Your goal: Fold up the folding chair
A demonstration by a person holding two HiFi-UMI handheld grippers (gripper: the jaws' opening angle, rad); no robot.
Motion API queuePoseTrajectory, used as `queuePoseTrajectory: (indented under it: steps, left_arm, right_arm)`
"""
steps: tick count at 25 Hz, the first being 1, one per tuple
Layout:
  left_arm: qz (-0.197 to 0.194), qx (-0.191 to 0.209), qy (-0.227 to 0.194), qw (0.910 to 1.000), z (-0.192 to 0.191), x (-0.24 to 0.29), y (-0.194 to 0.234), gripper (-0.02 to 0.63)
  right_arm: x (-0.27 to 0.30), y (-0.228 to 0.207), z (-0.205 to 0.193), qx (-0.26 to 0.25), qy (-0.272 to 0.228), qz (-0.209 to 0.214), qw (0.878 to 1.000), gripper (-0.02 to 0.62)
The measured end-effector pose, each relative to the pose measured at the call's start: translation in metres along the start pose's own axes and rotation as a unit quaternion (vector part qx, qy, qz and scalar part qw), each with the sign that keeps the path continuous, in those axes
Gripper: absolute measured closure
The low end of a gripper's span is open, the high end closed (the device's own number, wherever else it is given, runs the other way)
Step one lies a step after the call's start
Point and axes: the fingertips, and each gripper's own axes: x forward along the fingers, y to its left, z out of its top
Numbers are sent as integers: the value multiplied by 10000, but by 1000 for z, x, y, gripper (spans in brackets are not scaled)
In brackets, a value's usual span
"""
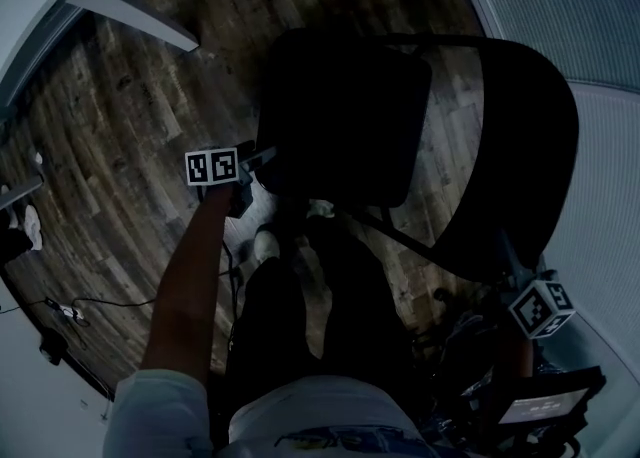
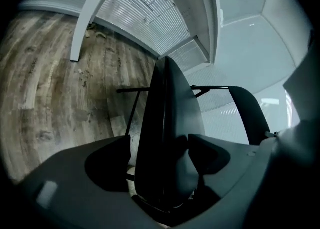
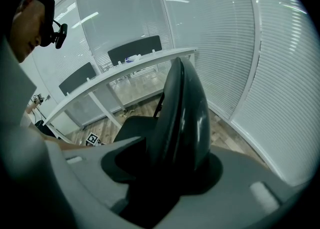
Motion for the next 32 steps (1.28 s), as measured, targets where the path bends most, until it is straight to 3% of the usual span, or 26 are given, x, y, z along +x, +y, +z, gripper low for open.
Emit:
queuePoseTrajectory:
  steps: [7, 18, 32]
  left_arm:
    - [-786, -526, -6, 9955, -5, 12, -2, 225]
    - [-1741, -839, 494, 9799, -21, 41, -20, 221]
    - [-1967, -520, 581, 9774, -24, 30, -51, 317]
  right_arm:
    - [-2, 2, 5, 33, -93, 18, 9999, 407]
    - [-2, 3, 8, 88, -270, 48, 9996, 407]
    - [-18, 4, 25, 301, -594, 173, 9976, 468]
